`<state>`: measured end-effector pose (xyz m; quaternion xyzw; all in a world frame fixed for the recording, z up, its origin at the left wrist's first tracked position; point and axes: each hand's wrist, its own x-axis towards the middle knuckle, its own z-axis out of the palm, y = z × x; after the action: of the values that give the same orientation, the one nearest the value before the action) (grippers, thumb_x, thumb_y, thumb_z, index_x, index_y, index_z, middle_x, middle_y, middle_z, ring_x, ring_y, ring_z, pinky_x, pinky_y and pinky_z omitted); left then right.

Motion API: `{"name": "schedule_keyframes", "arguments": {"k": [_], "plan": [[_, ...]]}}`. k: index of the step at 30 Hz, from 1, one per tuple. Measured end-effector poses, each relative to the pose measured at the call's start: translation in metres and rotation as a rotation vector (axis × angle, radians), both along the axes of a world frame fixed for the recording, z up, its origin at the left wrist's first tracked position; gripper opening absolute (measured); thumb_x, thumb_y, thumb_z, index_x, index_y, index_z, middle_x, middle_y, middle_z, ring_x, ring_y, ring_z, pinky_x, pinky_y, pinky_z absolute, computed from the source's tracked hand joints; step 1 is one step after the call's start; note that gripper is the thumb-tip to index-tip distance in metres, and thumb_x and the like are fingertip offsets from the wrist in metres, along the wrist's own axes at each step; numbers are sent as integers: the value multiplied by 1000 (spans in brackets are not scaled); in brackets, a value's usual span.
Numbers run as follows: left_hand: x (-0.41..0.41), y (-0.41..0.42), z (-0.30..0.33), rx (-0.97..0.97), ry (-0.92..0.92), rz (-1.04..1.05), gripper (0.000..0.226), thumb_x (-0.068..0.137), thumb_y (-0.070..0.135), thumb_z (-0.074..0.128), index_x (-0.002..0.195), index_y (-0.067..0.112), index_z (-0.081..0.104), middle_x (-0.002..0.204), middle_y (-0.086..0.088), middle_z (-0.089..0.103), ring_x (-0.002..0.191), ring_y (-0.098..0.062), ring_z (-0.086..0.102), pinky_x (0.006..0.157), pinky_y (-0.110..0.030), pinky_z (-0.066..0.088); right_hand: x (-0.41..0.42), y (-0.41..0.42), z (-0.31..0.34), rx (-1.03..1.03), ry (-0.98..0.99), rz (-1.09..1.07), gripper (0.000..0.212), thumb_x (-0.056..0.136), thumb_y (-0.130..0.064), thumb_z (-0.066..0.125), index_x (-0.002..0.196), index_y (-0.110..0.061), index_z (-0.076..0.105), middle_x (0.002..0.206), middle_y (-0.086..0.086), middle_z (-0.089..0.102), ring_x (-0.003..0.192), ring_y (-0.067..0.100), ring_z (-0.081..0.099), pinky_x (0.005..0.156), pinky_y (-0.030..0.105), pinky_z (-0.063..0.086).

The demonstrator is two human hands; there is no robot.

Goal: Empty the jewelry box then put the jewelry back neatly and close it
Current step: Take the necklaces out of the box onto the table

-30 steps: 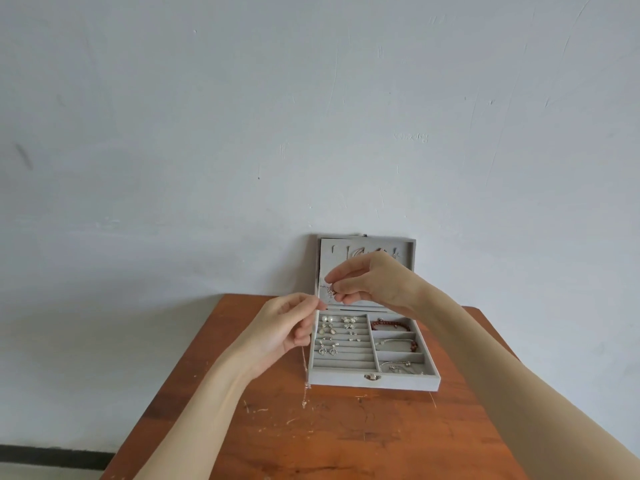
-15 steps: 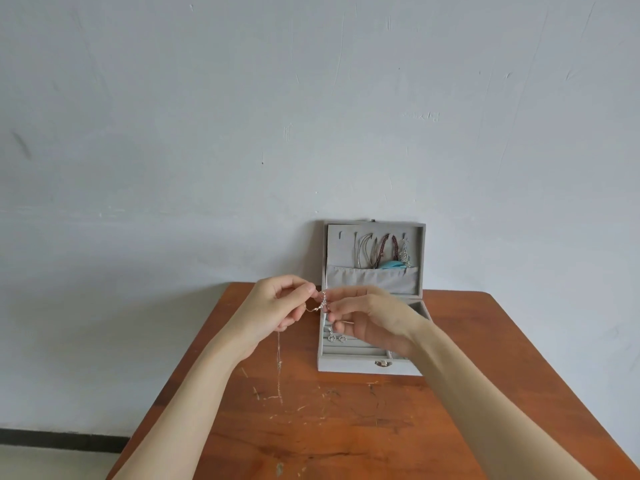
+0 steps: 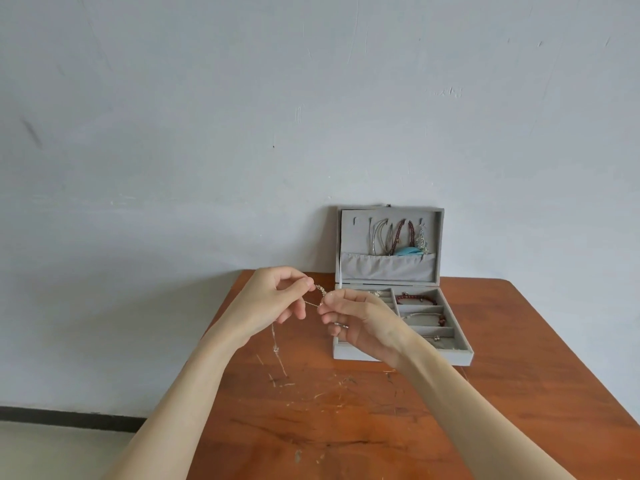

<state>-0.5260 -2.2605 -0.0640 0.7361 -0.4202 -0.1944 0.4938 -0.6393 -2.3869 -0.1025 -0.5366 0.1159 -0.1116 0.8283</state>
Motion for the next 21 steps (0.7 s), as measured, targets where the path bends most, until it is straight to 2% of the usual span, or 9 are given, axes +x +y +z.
{"name": "schedule_keyframes", "arguments": {"k": [6,10,11,13,16,18,21], "plan": [[1,-1,-5,-7,10,-13,15,91,28,53,84,21,64,53,0,63,41,-12,38,48,-22,33,6,-5,-1,79,-30,-35,6,87,-9,56,88,-7,62,84,7,69,71,13,63,60,21,47],[2,-3,-5,-20,-5,-24,16,91,28,54,82,22,66,52,-1,62,41,-13,38,49,-25,33,8,-4,-7,93,-18,54,29,90,0,49,118,0,55,101,11,64,87,17,62,63,22,47],[3,-3,-5,-21,-11,-20,17,91,28,54,81,22,67,52,-1,62,42,-14,39,49,-25,33,8,-3,-8,93,-20,75,32,89,1,49,121,0,54,101,11,65,89,17,63,64,21,47],[4,-4,-7,-15,-23,-16,17,91,28,54,81,22,67,51,-1,62,41,-14,40,49,-26,34,7,-3,-10,90,-32,98,28,85,2,52,112,-2,60,95,10,68,86,16,64,63,21,46],[5,-5,-11,-13,-23,-6,16,91,28,55,80,23,66,52,-2,63,39,-14,40,47,-24,34,6,-2,-9,97,-39,95,20,77,0,59,94,-5,66,81,9,69,71,12,64,58,19,44],[5,-6,-13,-9,-22,-7,15,91,28,55,81,24,66,52,-2,64,39,-14,40,45,-22,34,6,-3,-9,76,-32,96,19,74,-1,61,92,-5,65,77,7,67,66,11,61,57,19,43],[4,-8,-14,-8,-19,-17,15,91,29,55,81,24,66,52,-2,64,38,-14,41,46,-22,35,8,-3,-9,14,-21,95,14,81,2,58,93,-4,63,73,3,63,63,8,56,56,18,41]]}}
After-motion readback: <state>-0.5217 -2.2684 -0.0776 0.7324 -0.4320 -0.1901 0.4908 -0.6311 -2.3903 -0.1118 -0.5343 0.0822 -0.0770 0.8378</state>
